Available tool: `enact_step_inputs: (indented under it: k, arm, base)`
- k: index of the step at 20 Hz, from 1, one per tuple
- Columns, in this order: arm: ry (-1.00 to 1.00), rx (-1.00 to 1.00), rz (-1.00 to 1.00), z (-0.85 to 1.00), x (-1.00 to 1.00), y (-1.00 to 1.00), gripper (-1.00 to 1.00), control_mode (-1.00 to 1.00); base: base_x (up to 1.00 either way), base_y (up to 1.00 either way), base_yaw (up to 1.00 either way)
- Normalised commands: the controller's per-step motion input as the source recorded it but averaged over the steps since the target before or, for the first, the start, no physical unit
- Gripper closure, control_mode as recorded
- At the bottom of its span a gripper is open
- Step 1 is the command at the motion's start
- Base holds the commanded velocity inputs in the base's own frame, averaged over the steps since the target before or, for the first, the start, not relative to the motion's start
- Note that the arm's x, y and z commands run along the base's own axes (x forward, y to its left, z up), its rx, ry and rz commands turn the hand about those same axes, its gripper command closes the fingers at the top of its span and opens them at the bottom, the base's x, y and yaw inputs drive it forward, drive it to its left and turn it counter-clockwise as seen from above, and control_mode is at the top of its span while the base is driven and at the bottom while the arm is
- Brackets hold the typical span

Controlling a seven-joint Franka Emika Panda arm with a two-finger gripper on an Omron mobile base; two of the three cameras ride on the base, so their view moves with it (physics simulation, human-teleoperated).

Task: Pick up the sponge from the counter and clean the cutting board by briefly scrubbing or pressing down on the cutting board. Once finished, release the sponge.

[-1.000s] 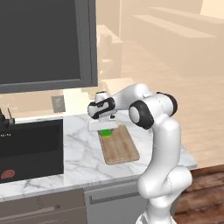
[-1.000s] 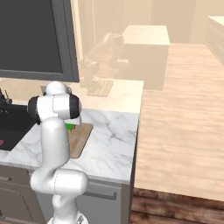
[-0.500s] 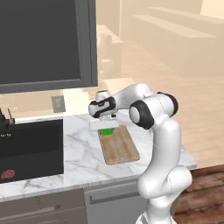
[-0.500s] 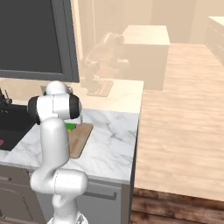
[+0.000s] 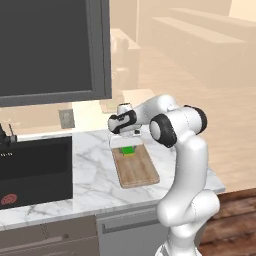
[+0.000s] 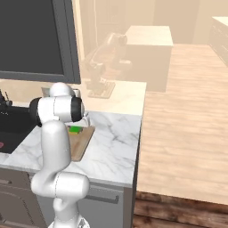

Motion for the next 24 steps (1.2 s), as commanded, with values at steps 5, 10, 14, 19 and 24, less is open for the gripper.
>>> enact_step_inputs:
  k: [5, 10, 14, 19, 24]
  arm:
    - [0.00, 0.00, 0.00, -0.69, 0.00, 0.00, 1.00, -1.00]
    - [-0.01, 0.00, 0.00, -0.28, 0.00, -0.08, 1.00, -1.00]
    - [0.00, 0.00, 0.00, -0.05, 0.10, -0.39, 1.00, -1.00]
    - [0.00, 0.00, 0.00, -0.02, 0.08, -0.45, 1.00, -1.00]
    - [0.00, 0.00, 0.00, -0.33, 0.01, -0.30, 1.00, -1.00]
  base:
    - [0.00, 0.00, 0.00]
    - [0.00, 0.00, 0.00]
    - [0.00, 0.00, 0.00]
    - [0.00, 0.00, 0.00]
    - [0.00, 0.00, 0.00]
